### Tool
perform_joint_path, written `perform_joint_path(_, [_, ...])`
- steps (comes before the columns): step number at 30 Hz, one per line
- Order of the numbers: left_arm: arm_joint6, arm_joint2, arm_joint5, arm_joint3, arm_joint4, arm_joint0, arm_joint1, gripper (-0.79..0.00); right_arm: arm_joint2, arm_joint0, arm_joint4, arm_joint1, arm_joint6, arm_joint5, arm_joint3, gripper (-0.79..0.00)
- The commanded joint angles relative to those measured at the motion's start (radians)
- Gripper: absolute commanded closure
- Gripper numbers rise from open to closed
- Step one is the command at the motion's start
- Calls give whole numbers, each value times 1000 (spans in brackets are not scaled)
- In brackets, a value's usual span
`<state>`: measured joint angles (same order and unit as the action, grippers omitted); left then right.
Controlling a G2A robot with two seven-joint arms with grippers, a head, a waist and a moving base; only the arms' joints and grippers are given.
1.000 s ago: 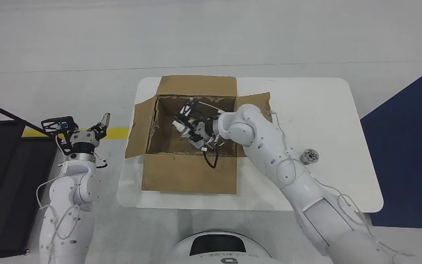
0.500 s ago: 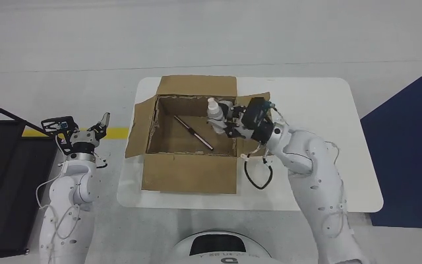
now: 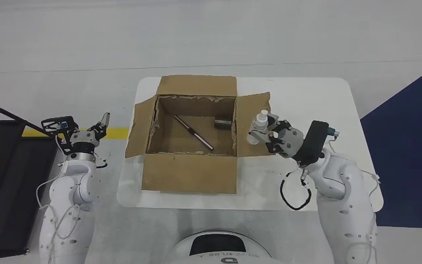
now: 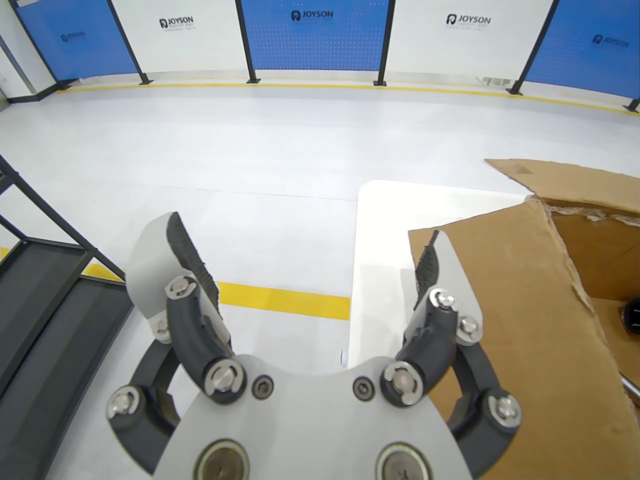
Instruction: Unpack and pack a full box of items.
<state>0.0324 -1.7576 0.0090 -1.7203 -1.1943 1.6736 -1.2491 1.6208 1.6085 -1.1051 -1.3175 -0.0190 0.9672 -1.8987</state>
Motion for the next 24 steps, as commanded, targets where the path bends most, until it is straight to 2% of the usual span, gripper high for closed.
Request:
perform_joint_path(1, [0,0,0,0,0,0,0,-785,0,0,0,0,0,1,0,0])
perform_joint_path(4, [0,0,0,0,0,0,0,-785,0,0,0,0,0,1,0,0])
perform_joint_path(6, [0,0,0,0,0,0,0,-785,17,10,68,3,-31,12,20,0])
perform_joint_path(11, [0,0,0,0,0,0,0,-785,189,69,238,20,-177,45,143,0])
perform_joint_path(14, [0,0,0,0,0,0,0,-785,272,73,281,23,-258,15,294,0])
perform_joint_path(17, [0,0,0,0,0,0,0,-785,292,15,283,26,-279,-43,451,0])
perform_joint_path(21, [0,0,0,0,0,0,0,-785,284,-116,273,33,-291,-54,696,0])
perform_joint_path(24, [0,0,0,0,0,0,0,-785,272,-216,222,39,-289,-104,866,0])
